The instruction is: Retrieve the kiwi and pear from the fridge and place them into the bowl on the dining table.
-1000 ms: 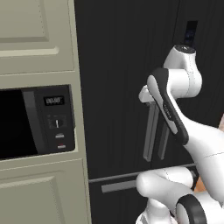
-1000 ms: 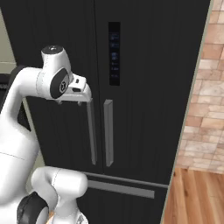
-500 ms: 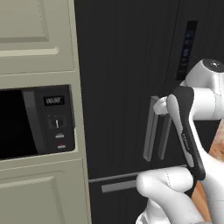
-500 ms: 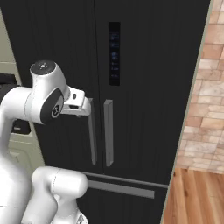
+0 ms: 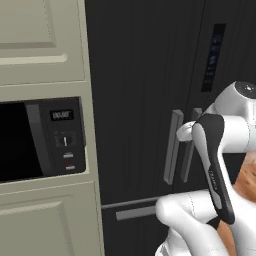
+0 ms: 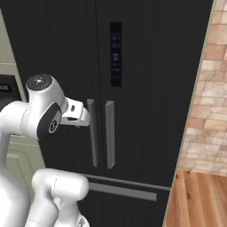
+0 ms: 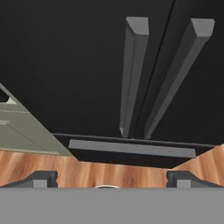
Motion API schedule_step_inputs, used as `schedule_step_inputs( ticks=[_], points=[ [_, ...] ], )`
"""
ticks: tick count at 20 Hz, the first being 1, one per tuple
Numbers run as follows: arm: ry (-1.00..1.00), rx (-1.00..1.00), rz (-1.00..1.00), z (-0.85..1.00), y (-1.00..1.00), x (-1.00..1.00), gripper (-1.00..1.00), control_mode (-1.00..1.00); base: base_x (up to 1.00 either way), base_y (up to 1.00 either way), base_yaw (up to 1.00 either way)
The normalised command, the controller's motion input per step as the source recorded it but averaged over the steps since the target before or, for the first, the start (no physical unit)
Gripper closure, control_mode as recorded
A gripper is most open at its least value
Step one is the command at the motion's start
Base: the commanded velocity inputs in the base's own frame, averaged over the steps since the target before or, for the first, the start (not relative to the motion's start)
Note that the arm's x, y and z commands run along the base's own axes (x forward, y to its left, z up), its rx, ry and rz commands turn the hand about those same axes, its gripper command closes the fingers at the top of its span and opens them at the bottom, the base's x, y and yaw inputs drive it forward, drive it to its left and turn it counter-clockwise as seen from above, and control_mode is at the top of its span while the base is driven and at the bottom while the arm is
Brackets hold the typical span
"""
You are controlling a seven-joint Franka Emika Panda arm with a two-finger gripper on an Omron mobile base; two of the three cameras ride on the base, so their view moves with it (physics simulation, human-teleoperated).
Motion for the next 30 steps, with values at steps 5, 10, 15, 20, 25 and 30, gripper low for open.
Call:
schedule_step_inputs(
  ticks=[5,10,15,20,25,30],
  points=[
    [0.0,0.0,0.0,0.0,0.0,0.0,-1.0,1.0,-0.06,0.0,0.0],
    [0.0,0.0,0.0,0.0,0.0,0.0,-1.0,1.0,-0.5,0.0,0.0],
    [0.0,0.0,0.0,0.0,0.0,0.0,-1.0,1.0,-0.66,-0.14,-0.03],
    [0.0,0.0,0.0,0.0,0.0,0.0,-1.0,1.0,-0.54,-0.24,-0.05],
    [0.0,0.0,0.0,0.0,0.0,0.0,-1.0,1.0,-0.42,-0.18,-0.05],
    [0.0,0.0,0.0,0.0,0.0,0.0,-1.0,1.0,-0.25,-0.13,-0.04]
  ],
)
